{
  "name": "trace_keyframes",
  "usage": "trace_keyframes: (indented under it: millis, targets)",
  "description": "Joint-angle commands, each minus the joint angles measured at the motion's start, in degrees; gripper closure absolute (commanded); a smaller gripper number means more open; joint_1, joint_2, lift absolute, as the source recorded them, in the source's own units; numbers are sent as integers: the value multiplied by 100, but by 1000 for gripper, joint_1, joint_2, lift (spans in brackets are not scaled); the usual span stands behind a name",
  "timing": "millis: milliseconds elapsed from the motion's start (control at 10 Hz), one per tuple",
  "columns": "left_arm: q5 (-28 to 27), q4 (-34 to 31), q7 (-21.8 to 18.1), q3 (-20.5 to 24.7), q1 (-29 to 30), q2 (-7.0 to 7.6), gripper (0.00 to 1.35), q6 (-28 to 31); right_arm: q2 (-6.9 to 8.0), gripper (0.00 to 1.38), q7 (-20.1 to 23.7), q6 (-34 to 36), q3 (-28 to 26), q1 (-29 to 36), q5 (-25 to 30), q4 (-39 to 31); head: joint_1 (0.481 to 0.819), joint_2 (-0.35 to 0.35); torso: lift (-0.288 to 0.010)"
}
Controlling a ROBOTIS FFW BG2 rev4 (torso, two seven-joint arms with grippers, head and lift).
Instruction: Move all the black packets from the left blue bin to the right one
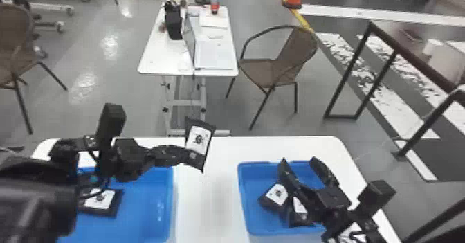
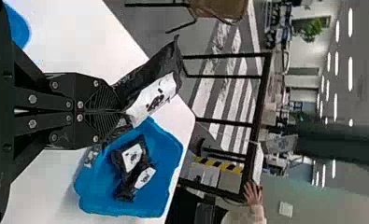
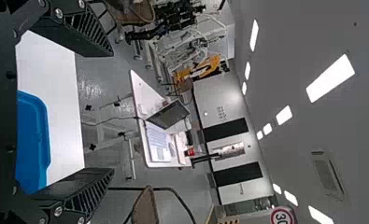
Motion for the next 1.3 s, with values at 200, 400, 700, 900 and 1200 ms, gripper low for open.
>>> trace_keyframes:
  millis: [200, 400, 700, 900, 1200]
  targets:
    - [442, 585, 238, -524, -260, 0, 1177, -1110, 5, 147, 167, 145, 72, -288, -374, 85, 695, -188, 0]
    - [758, 910, 554, -717, -391, -132, 1165, -1567, 5, 147, 334, 215, 186, -525, -638, 305, 695, -206, 0]
    - [1057, 1420, 589, -1121, -681, -185, 1165, -1672, -44, 147, 421, 224, 441, -1043, -901, 806, 695, -212, 0]
    - [1321, 1640, 598, -1420, -822, -211, 1165, -1725, -97, 147, 571, 294, 450, -1342, -1060, 1114, 695, -217, 0]
    - [1620, 1850, 616, -1570, -866, -264, 1165, -1725, -132, 145, 606, 400, 678, -1544, -1429, 1307, 695, -232, 0]
